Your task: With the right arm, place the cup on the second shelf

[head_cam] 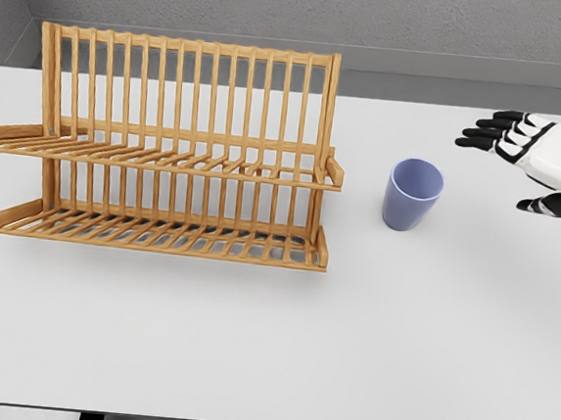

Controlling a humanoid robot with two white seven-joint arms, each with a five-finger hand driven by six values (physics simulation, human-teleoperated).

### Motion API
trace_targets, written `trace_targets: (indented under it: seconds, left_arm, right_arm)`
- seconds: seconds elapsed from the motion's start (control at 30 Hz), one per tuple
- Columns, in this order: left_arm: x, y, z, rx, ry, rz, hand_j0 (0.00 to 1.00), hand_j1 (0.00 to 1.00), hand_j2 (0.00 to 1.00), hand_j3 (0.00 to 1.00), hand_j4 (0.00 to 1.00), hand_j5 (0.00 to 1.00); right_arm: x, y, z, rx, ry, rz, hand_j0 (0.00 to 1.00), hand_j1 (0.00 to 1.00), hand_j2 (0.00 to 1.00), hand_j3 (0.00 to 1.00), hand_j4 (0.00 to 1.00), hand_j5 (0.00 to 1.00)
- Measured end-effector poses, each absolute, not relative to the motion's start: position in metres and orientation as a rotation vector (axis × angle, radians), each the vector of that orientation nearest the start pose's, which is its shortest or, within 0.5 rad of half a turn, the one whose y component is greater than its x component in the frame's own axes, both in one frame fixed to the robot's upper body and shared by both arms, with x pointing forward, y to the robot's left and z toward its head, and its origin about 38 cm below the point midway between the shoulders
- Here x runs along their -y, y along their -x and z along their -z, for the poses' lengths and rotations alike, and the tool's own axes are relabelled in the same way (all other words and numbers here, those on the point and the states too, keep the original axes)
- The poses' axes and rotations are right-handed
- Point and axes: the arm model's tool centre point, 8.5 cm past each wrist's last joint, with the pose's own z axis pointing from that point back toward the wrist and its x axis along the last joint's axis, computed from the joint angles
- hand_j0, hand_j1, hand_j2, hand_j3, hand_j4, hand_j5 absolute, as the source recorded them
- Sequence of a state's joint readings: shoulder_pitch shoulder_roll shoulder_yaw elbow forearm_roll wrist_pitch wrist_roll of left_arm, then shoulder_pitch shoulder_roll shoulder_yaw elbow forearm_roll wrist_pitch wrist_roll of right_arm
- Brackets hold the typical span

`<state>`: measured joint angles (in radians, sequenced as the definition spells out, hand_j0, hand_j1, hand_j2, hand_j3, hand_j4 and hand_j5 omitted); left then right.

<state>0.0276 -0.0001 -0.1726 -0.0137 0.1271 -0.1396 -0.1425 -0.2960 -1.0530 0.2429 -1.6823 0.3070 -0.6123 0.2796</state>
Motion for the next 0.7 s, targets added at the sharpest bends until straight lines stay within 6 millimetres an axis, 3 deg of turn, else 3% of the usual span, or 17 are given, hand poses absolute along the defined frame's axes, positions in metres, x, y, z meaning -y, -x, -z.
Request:
trace_targets:
  seconds: [0.2,0.27,0.33,0.47,0.57,0.7]
  left_arm:
    - [-0.258,-0.001,0.262,0.12,0.061,0.059,1.0,1.0,1.0,1.0,1.0,1.0]
    - [-0.258,-0.001,0.262,0.12,0.061,0.059,1.0,1.0,1.0,1.0,1.0,1.0]
    - [-0.258,-0.001,0.262,0.12,0.061,0.059,1.0,1.0,1.0,1.0,1.0,1.0]
    - [-0.258,-0.001,0.262,0.119,0.061,0.059,1.0,1.0,1.0,1.0,1.0,1.0]
    - [-0.258,-0.001,0.262,0.119,0.061,0.06,1.0,1.0,1.0,1.0,1.0,1.0]
    - [-0.258,-0.001,0.262,0.119,0.061,0.06,1.0,1.0,1.0,1.0,1.0,1.0]
  right_arm:
    - [0.372,-0.38,-0.283,1.628,0.652,-1.836,1.0,1.0,1.0,1.0,1.0,1.0]
    - [0.369,-0.393,-0.304,1.567,0.697,-1.854,1.0,1.0,1.0,1.0,1.0,1.0]
    - [0.353,-0.408,-0.327,1.53,0.719,-1.903,1.0,1.0,1.0,1.0,1.0,1.0]
    - [0.326,-0.423,-0.301,1.448,0.589,-1.964,1.0,1.0,1.0,1.0,1.0,1.0]
    - [0.312,-0.428,-0.269,1.381,0.486,-1.999,1.0,1.0,1.0,1.0,1.0,1.0]
    - [0.302,-0.439,-0.258,1.361,0.45,-2.004,1.0,1.0,1.0,1.0,1.0,1.0]
